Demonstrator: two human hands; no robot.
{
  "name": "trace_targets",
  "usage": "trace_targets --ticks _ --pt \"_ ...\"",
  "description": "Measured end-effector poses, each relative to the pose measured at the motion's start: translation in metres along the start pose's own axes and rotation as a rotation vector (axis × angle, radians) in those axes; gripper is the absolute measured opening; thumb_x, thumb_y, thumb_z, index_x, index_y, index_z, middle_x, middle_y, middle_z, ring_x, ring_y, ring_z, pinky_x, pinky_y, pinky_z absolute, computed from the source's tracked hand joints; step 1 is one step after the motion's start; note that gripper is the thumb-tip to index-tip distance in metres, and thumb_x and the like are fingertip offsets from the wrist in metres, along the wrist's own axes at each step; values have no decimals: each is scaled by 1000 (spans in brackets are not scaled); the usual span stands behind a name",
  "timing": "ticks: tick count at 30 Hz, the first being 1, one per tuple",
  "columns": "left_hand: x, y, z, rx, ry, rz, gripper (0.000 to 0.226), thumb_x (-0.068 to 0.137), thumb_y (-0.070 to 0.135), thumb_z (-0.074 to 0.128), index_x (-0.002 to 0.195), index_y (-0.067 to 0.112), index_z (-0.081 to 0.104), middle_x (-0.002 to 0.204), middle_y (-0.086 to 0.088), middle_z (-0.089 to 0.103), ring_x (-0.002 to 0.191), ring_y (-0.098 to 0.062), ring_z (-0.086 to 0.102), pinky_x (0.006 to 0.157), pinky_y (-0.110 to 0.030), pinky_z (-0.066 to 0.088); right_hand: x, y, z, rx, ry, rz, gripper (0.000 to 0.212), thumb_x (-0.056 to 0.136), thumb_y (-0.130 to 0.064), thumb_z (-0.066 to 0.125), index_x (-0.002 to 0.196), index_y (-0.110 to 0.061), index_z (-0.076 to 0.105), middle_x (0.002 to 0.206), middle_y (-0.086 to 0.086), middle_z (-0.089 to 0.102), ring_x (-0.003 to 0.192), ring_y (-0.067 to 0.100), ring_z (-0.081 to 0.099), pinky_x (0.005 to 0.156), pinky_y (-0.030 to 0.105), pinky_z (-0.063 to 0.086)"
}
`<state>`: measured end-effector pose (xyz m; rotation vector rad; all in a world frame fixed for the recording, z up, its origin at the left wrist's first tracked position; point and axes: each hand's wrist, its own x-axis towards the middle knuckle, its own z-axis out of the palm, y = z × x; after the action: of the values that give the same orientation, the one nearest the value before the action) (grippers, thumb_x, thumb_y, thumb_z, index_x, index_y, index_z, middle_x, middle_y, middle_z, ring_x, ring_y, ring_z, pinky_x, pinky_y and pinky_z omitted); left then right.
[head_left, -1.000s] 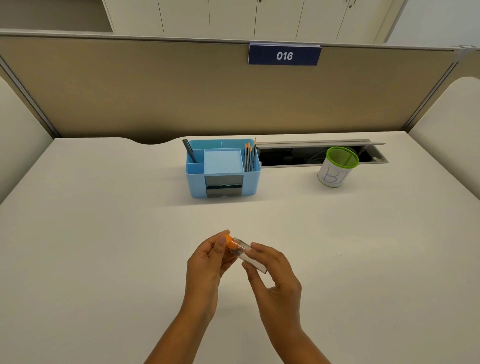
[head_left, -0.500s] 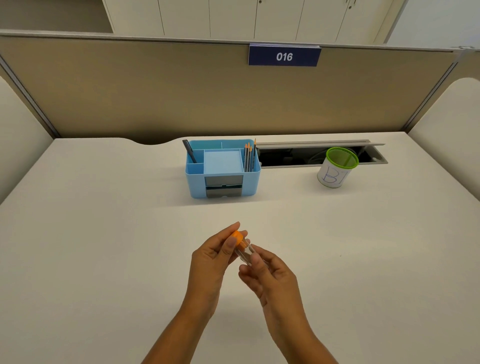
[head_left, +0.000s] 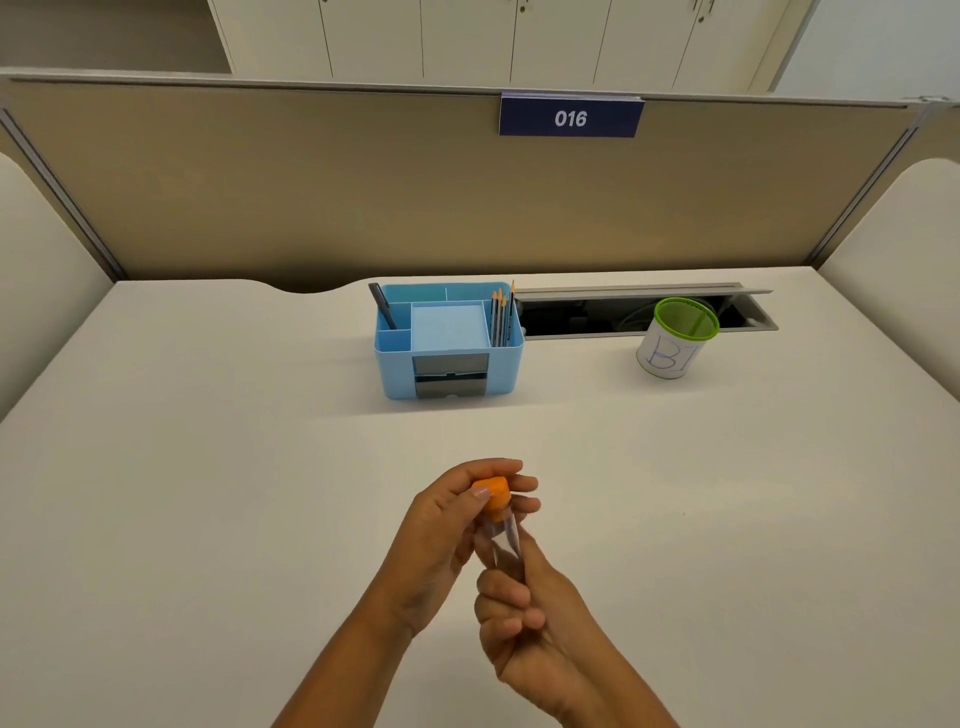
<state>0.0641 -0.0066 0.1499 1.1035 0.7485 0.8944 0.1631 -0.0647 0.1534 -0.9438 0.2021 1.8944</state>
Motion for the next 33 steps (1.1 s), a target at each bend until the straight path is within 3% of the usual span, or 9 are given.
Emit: trace_targets --ticks 6,9,13,16,18,20,23,29,33 --pt "2 4 6 -3 -10 36 55 51 65 71 92 28 69 82 0 73 90 -23 67 73 -28 54 -2 -1 5 3 18 -6 50 90 -41 48 60 -6 68 32 -1 29 22 5 25 26 11 27" --pt "5 3 5 -41 8 34 61 44 67 73 97 36 68 74 4 70 85 -24 68 71 -28 55 -3 -2 8 -41 43 -35 53 89 -44 48 59 -7 70 32 -1 29 23 5 24 26 11 25" --pt "6 3 4 -99 -5 25 64 49 60 75 105 32 61 84 6 71 81 -25 69 68 -29 56 -6 -2 9 8 32 -29 53 90 -42 46 61 -4 69 30 1 31 21 6 26 25 11 27" --pt "2 2 2 -131 18 0 30 76 43 55 97 23 61 90 -1 74 85 -26 69 69 -27 56 -5 -2 7 45 30 -30 53 91 -41 44 63 -2 68 30 2 32 20 7 27 24 11 29" --pt "-1 -1 2 -90 35 7 24 87 33 44 90 24 66 90 0 75 86 -24 68 71 -26 55 -3 -1 5 55 34 -30 54 92 -40 43 64 -1 68 32 2 32 21 6 28 26 11 29" --pt "-2 1 4 -20 29 26 27 80 49 50 86 31 69 87 6 73 85 -18 68 70 -25 54 0 0 4 58 33 -29 53 89 -42 45 63 -3 69 33 1 31 22 6 27 27 10 29" --pt "-1 4 7 66 -20 60 56 51 76 60 91 37 68 73 8 68 74 -11 65 67 -22 52 0 2 6 35 21 -27 46 81 -43 53 62 -6 71 33 1 29 22 6 26 27 10 28" --pt "4 2 8 -57 -5 60 68 49 64 72 108 34 60 77 9 66 75 -16 66 68 -27 55 -2 1 5 35 23 -26 52 88 -42 47 62 -5 73 33 0 29 23 5 25 27 10 27" --pt "1 3 7 -81 -24 64 53 65 59 65 109 30 58 97 2 72 85 -21 68 70 -27 55 -1 0 4 39 28 -34 54 92 -41 44 62 -5 72 33 1 30 23 6 27 27 11 29"
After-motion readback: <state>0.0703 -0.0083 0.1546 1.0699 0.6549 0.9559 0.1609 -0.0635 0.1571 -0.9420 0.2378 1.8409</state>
